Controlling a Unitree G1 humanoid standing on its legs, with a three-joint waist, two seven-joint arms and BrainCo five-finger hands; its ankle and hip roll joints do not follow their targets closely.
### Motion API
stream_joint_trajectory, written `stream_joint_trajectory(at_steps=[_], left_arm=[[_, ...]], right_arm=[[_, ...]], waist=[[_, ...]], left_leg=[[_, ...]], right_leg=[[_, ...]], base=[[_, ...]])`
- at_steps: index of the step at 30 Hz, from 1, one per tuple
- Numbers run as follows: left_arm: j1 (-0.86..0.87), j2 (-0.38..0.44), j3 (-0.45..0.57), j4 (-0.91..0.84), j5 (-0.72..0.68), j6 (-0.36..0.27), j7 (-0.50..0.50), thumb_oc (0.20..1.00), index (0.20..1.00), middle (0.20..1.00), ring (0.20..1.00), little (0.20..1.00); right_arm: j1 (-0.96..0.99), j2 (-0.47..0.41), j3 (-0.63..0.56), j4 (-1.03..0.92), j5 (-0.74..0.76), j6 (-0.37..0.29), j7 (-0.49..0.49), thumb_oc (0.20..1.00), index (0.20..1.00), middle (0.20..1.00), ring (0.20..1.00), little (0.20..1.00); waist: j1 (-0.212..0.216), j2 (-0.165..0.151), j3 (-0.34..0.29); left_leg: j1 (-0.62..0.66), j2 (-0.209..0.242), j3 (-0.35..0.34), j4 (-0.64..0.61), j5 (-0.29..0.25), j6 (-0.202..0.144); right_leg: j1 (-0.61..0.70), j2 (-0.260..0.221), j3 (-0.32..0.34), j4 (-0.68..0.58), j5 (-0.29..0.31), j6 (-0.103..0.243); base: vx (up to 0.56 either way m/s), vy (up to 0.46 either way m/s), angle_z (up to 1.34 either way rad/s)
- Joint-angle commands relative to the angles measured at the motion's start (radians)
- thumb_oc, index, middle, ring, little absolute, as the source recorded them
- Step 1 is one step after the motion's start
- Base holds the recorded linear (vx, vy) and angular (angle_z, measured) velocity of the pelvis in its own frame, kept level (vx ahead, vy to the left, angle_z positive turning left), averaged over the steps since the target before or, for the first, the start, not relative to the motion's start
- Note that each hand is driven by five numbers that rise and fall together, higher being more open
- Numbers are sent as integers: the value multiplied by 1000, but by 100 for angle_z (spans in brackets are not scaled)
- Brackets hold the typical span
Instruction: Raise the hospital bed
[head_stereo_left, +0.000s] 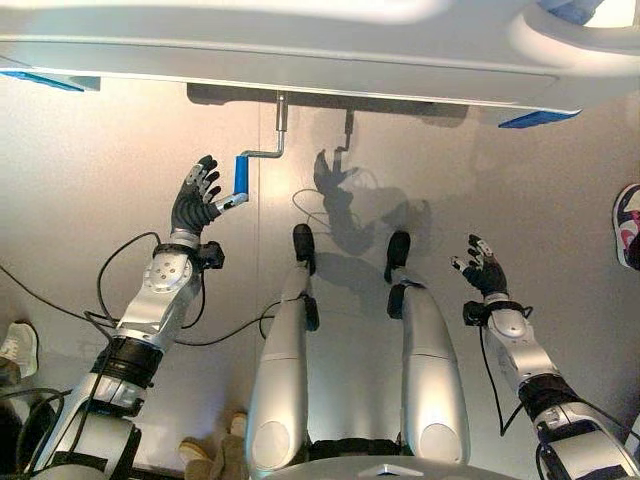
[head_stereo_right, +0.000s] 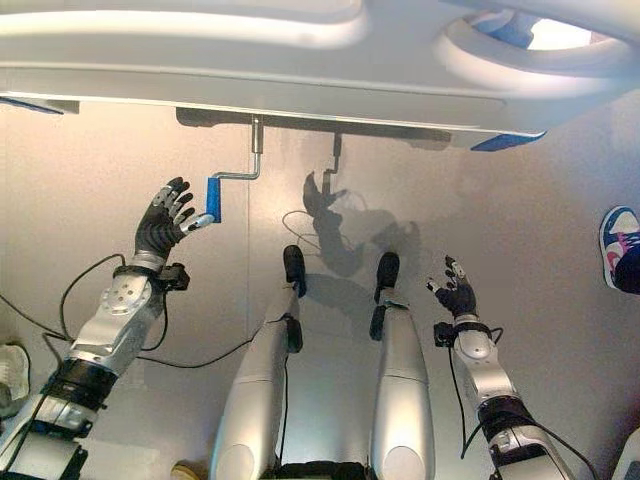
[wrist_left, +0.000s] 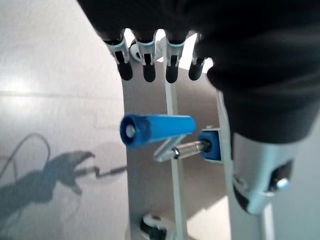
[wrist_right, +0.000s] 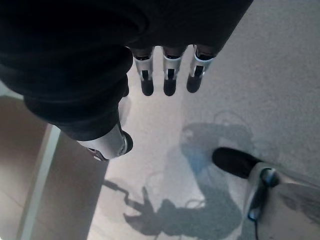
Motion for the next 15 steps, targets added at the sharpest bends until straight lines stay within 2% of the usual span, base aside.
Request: stream_joint_trajectory(at_steps=[1, 2, 7, 15], left_arm=[[33, 75, -35, -65, -96, 5, -59, 1000, 1000, 1000, 1000, 1000], [45, 100, -53, -71, -115, 9, -68, 1000, 1000, 1000, 1000, 1000], [74, 208, -111, -119, -168, 22, -112, 1000, 1000, 1000, 1000, 1000], [45, 219, -166, -96, -193, 21, -116, 1000, 1000, 1000, 1000, 1000]], right_arm=[[96, -68, -35, -48, 10, -13, 6, 1000, 1000, 1000, 1000, 1000], [109, -67, -31, -44, 12, -13, 5, 1000, 1000, 1000, 1000, 1000], [120, -74, -15, -36, 20, -13, 8, 1000, 1000, 1000, 1000, 1000], [118, -84, -4, -46, 33, -22, 2, 1000, 1000, 1000, 1000, 1000]], waist=[[-9, 43, -21], [-9, 44, -21], [-19, 42, -21], [-32, 31, -21]], left_leg=[[-20, 9, 7, 110, -78, -1], [8, 10, 3, 115, -111, -8], [6, 15, 9, 115, -108, -10], [-2, 19, 12, 122, -111, -10]], right_leg=[[46, -63, 12, -142, 132, 112], [69, -61, 16, -130, 100, 120], [64, -56, 18, -132, 103, 122], [53, -53, 22, -126, 103, 125]], base=[[89, -18, -4], [89, -17, -4], [26, -11, -3], [0, 0, 0]])
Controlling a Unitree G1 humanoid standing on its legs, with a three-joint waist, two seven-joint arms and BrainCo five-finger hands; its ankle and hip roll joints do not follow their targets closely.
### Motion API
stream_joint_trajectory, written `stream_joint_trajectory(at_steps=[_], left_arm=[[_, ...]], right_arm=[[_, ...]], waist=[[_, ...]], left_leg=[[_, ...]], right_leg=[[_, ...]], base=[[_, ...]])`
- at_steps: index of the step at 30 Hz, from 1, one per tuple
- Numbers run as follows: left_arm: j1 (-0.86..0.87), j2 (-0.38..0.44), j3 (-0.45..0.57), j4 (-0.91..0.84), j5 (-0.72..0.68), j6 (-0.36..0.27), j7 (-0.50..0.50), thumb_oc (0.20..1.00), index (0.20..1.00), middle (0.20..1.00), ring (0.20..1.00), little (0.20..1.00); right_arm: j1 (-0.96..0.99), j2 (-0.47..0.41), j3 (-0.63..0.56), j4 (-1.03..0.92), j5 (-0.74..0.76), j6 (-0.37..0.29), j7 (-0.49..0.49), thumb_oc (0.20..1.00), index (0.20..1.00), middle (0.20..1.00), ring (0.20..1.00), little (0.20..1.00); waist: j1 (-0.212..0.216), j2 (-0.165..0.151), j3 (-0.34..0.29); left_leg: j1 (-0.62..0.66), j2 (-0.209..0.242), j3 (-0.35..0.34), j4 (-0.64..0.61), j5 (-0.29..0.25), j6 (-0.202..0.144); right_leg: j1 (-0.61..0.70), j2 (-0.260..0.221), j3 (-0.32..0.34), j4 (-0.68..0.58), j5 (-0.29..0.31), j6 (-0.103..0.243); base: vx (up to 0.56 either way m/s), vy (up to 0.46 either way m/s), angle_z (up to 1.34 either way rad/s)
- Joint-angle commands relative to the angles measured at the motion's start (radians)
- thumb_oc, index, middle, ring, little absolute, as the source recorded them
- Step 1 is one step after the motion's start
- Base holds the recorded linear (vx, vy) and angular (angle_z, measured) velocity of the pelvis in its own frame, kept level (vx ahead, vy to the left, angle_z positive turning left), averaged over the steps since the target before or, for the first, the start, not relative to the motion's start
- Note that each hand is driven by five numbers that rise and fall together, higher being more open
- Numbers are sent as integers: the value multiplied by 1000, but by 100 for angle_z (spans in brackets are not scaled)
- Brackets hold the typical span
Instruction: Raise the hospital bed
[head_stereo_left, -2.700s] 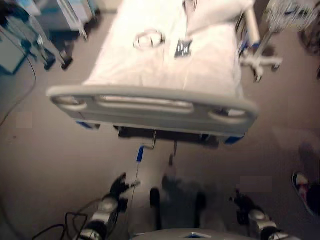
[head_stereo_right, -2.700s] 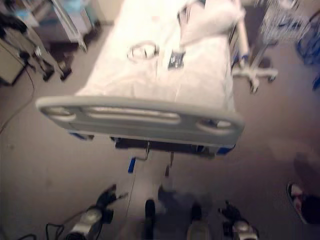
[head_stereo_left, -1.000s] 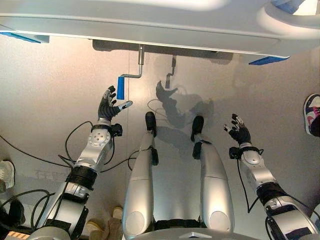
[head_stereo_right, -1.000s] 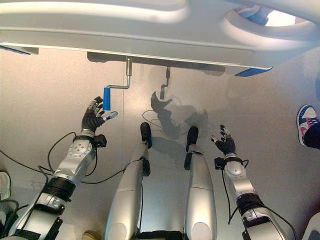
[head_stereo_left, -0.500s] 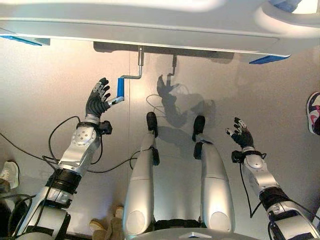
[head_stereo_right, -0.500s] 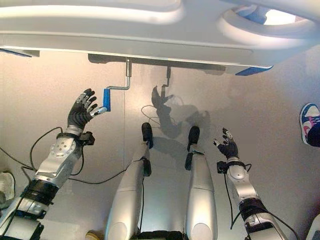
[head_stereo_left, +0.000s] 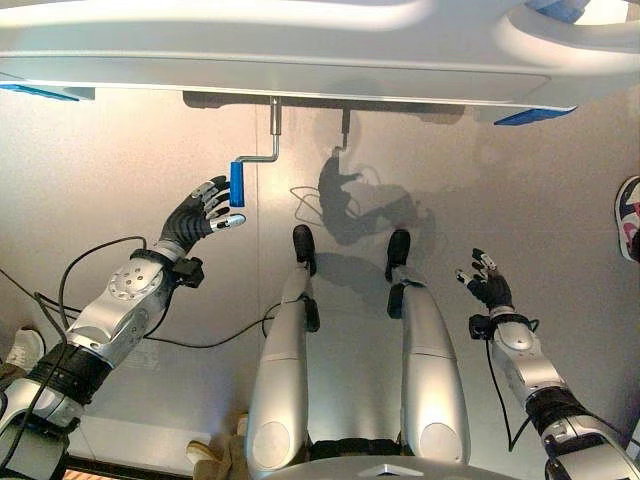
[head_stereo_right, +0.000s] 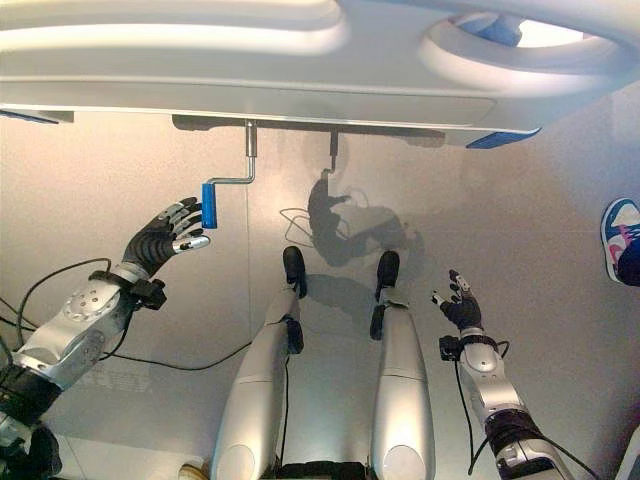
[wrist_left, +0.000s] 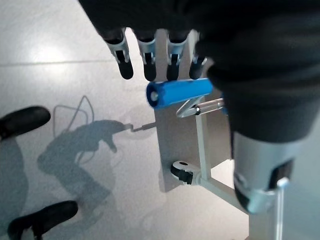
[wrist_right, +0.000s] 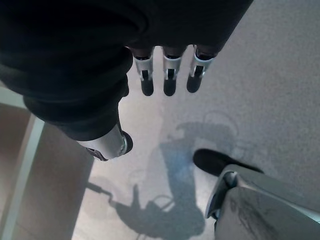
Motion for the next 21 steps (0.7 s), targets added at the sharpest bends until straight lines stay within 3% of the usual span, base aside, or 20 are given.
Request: stream_joint_trajectory(at_steps=[1, 21], left_arm=[[9, -10, -1, -7, 0, -15, -8, 1000, 1000, 1000, 1000, 1000], [-110, -2, 10, 107, 88, -7, 13, 1000, 1000, 1000, 1000, 1000]], right_arm=[[70, -58, -6, -45, 34, -25, -13, 1000, 1000, 1000, 1000, 1000], [113, -50, 6, -94, 9, -21, -5, 1000, 1000, 1000, 1000, 1000]], waist=[[-32, 21, -20], [-50, -10, -20]], left_leg=[[-12, 18, -1, 127, -111, -8], [-33, 20, 0, 114, -107, -5]], right_leg=[[49, -54, 13, -119, 104, 123], [29, -49, 14, -128, 111, 129]], base=[[0, 0, 0], [0, 0, 0]])
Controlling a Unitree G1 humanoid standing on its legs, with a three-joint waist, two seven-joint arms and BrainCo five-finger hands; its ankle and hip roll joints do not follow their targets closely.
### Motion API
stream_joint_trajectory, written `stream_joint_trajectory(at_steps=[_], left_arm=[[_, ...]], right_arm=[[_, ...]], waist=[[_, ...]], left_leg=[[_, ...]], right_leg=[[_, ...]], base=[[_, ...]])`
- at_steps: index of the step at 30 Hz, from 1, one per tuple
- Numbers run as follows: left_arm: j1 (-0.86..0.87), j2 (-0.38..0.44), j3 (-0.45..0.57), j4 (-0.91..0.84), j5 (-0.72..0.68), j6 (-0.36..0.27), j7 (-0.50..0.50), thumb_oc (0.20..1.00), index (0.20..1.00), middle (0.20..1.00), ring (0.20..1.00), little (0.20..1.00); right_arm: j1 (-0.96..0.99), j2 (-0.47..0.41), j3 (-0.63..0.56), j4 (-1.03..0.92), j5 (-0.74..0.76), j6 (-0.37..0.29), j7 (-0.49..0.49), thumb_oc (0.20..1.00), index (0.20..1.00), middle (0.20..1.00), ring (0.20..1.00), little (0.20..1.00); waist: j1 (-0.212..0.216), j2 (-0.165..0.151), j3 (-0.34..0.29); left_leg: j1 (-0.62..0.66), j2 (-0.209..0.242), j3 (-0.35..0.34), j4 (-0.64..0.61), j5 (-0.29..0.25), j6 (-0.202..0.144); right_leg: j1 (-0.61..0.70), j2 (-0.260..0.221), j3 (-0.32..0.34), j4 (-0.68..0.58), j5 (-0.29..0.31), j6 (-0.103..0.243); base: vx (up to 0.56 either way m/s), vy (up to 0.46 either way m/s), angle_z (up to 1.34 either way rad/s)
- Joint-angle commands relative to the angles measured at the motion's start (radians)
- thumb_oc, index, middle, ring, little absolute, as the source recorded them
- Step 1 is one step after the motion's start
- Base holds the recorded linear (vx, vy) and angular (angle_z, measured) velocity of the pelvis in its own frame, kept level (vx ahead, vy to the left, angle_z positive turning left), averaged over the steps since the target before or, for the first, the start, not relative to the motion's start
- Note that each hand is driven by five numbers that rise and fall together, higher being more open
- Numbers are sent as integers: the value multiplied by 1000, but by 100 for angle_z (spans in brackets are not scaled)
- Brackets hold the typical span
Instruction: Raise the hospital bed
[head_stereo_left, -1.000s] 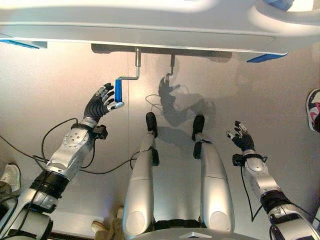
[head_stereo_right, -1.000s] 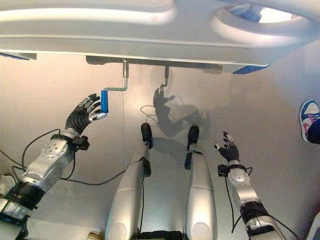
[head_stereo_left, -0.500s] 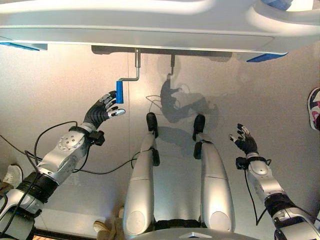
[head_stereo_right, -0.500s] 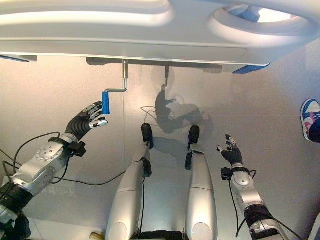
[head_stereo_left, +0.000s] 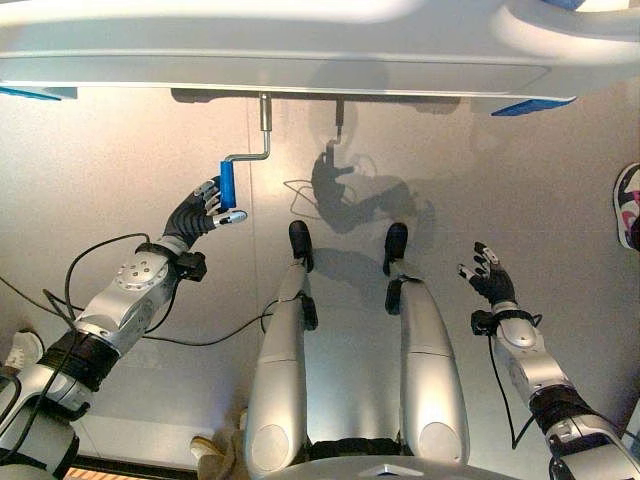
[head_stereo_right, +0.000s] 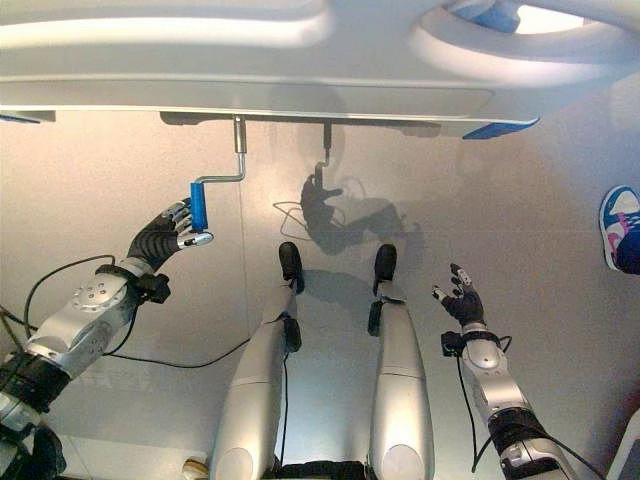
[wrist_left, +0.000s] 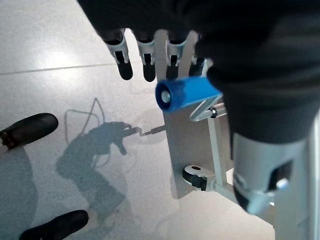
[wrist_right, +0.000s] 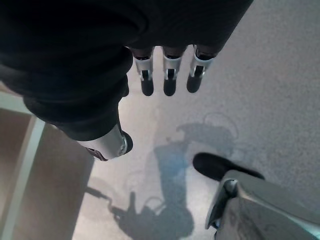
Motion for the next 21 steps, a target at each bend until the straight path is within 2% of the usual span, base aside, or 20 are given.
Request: stream_joint_trajectory(at_steps=[1, 18, 21], left_arm=[[-18, 16, 26, -2, 55, -17, 7, 1000, 1000, 1000, 1000, 1000], [-117, -12, 12, 70, 86, -20, 28, 1000, 1000, 1000, 1000, 1000], [-134, -43, 1, 91, 89, -17, 32, 1000, 1000, 1000, 1000, 1000]], right_arm=[[95, -35, 1, -32, 9, -21, 2, 1000, 1000, 1000, 1000, 1000], [114, -48, -15, -64, -7, -29, 0, 1000, 1000, 1000, 1000, 1000], [110, -53, -15, -64, -13, -31, -5, 1000, 1000, 1000, 1000, 1000]], waist=[[-19, -9, -20], [-28, -16, -20], [-29, -19, -20]], left_leg=[[-4, 20, -4, 122, -108, -5], [-27, 21, -9, 141, -122, -1], [-35, 21, -11, 149, -125, 1]], right_leg=[[58, -53, 13, -123, 107, 127], [44, -46, 16, -122, 105, 129], [39, -44, 17, -121, 107, 128]], base=[[0, 0, 0], [4, 1, -1], [0, 0, 0]])
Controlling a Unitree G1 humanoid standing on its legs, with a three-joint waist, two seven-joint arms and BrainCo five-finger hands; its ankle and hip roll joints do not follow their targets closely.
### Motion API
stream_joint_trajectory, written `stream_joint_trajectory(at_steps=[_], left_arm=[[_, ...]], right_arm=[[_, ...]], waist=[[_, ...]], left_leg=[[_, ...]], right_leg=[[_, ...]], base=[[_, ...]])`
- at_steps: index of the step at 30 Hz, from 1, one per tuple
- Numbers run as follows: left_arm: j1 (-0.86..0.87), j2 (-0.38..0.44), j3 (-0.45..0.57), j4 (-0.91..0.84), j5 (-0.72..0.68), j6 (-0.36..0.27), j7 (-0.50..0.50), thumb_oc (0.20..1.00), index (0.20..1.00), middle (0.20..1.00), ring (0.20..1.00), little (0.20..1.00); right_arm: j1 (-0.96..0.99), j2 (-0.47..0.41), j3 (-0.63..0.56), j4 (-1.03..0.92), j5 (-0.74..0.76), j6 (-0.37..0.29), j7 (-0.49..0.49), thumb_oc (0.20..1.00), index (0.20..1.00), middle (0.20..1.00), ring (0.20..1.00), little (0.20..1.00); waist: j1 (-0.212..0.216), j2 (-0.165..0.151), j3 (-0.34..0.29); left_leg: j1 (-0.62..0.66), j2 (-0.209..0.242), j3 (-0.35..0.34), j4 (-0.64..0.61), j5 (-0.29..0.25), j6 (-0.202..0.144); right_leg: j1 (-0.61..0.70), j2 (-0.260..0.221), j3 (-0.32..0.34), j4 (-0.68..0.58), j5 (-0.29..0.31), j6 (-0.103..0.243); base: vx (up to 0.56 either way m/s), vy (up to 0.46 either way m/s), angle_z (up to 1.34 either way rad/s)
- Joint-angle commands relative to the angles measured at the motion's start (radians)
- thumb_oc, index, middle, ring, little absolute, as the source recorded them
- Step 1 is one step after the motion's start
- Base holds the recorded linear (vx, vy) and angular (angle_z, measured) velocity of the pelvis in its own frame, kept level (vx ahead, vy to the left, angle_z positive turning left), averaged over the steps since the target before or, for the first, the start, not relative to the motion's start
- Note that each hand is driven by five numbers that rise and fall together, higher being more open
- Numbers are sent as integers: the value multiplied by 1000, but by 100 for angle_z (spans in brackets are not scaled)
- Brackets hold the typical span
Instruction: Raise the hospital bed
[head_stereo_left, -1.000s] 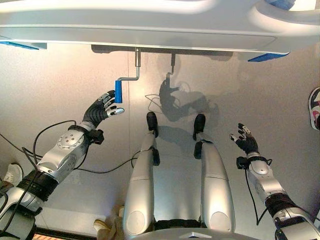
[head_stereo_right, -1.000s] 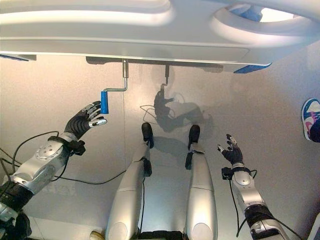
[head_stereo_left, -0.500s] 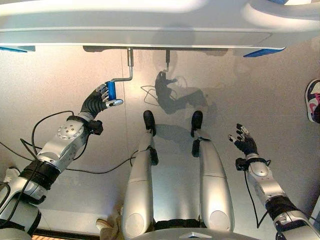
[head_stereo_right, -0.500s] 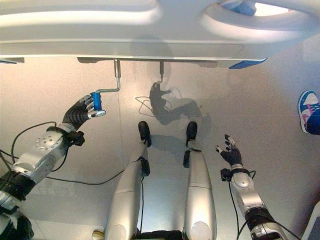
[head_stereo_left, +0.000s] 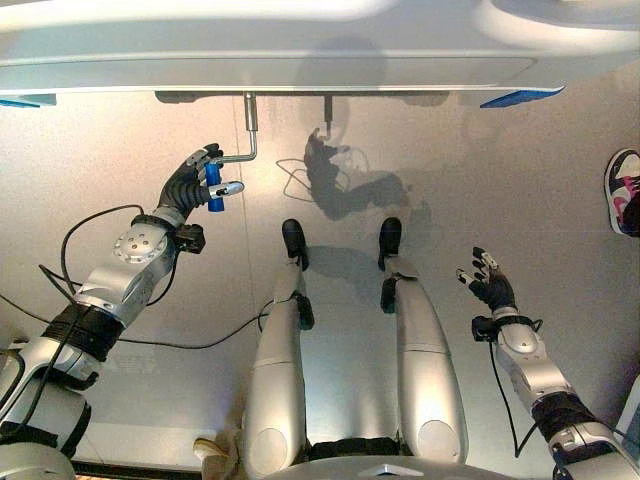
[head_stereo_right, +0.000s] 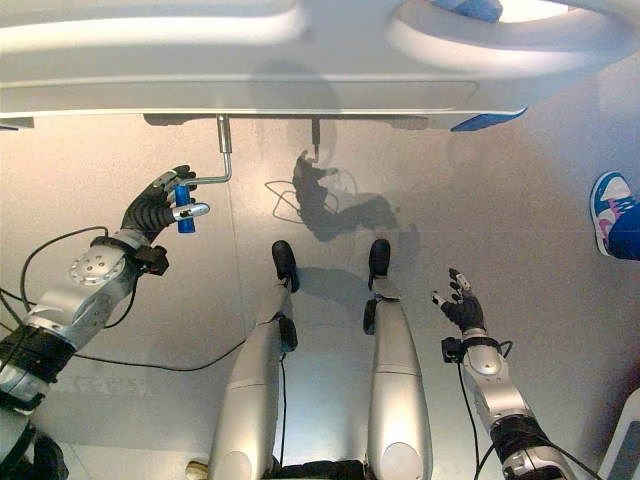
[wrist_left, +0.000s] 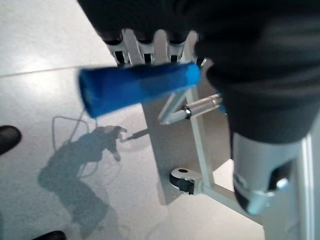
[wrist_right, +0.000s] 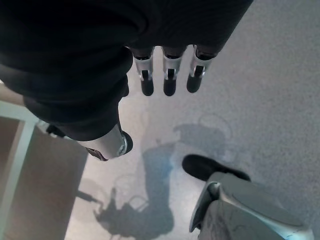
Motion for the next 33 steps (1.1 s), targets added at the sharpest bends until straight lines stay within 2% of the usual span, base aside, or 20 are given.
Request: stream_joint_trajectory(at_steps=[1, 9, 25, 26, 27, 28, 29, 30, 31, 33], left_arm=[[-12, -14, -2, 19, 49, -16, 10, 1000, 1000, 1000, 1000, 1000], [-53, -84, -30, 97, 70, -2, 11, 1000, 1000, 1000, 1000, 1000], [-70, -121, -40, 150, 69, 3, 7, 1000, 1000, 1000, 1000, 1000], [-70, -120, -39, 150, 69, 3, 7, 953, 953, 953, 953, 953], [-72, -122, -39, 150, 70, 3, 7, 821, 821, 821, 821, 821], [-72, -122, -39, 150, 70, 3, 7, 589, 589, 589, 589, 589], [-78, -122, -38, 152, 71, 0, 10, 479, 479, 479, 479, 479], [-79, -124, -37, 152, 71, -1, 11, 260, 260, 260, 260, 260], [-80, -125, -36, 152, 72, -3, 12, 200, 200, 200, 200, 200], [-79, -127, -28, 153, 72, -7, 16, 200, 200, 200, 200, 200]], right_arm=[[88, -44, -17, -47, -10, -31, -13, 1000, 1000, 1000, 1000, 1000], [85, -52, -19, -62, -10, -32, -19, 1000, 1000, 1000, 1000, 1000], [81, -57, -4, -75, -11, -33, -15, 1000, 1000, 1000, 1000, 1000], [82, -58, -4, -76, -13, -33, -15, 1000, 1000, 1000, 1000, 1000], [81, -59, -3, -73, -14, -33, -15, 1000, 1000, 1000, 1000, 1000], [81, -59, -3, -73, -14, -33, -15, 1000, 1000, 1000, 1000, 1000], [83, -58, -2, -73, -14, -34, -15, 1000, 1000, 1000, 1000, 1000], [82, -57, -2, -71, -14, -34, -15, 1000, 1000, 1000, 1000, 1000], [84, -56, -2, -69, -13, -34, -14, 1000, 1000, 1000, 1000, 1000], [84, -55, -1, -64, -12, -34, -10, 1000, 1000, 1000, 1000, 1000]], waist=[[-3, -17, -20], [-12, -26, -20], [-14, -37, -20], [-14, -37, -20], [-14, -38, -20], [-14, -38, -20], [-15, -39, -20], [-14, -39, -20], [-14, -39, -20], [-13, -40, -20]], left_leg=[[-17, 11, -13, 152, -126, 0], [-40, 13, -12, 173, -134, 1], [-55, 17, -10, 184, -134, -2], [-55, 17, -10, 183, -134, -3], [-57, 17, -11, 183, -133, -3], [-57, 17, -11, 183, -133, -3], [-57, 17, -11, 181, -133, -3], [-57, 17, -12, 182, -133, -3], [-55, 17, -12, 180, -132, -3], [-54, 16, -12, 180, -132, -3]], right_leg=[[45, -57, 17, -87, 85, 127], [26, -55, 19, -82, 89, 127], [18, -52, 25, -90, 98, 124], [18, -52, 25, -92, 99, 124], [18, -52, 25, -94, 100, 124], [18, -52, 25, -94, 100, 124], [18, -53, 24, -96, 101, 124], [19, -53, 25, -95, 101, 124], [21, -53, 24, -96, 101, 124], [21, -53, 24, -97, 101, 124]], base=[[0, 0, 0], [0, 0, 0], [-3, 2, -1], [0, 0, 0], [0, 0, 0], [0, 0, 0], [0, 0, 0], [0, 0, 0], [0, 0, 0], [0, 0, 0]])
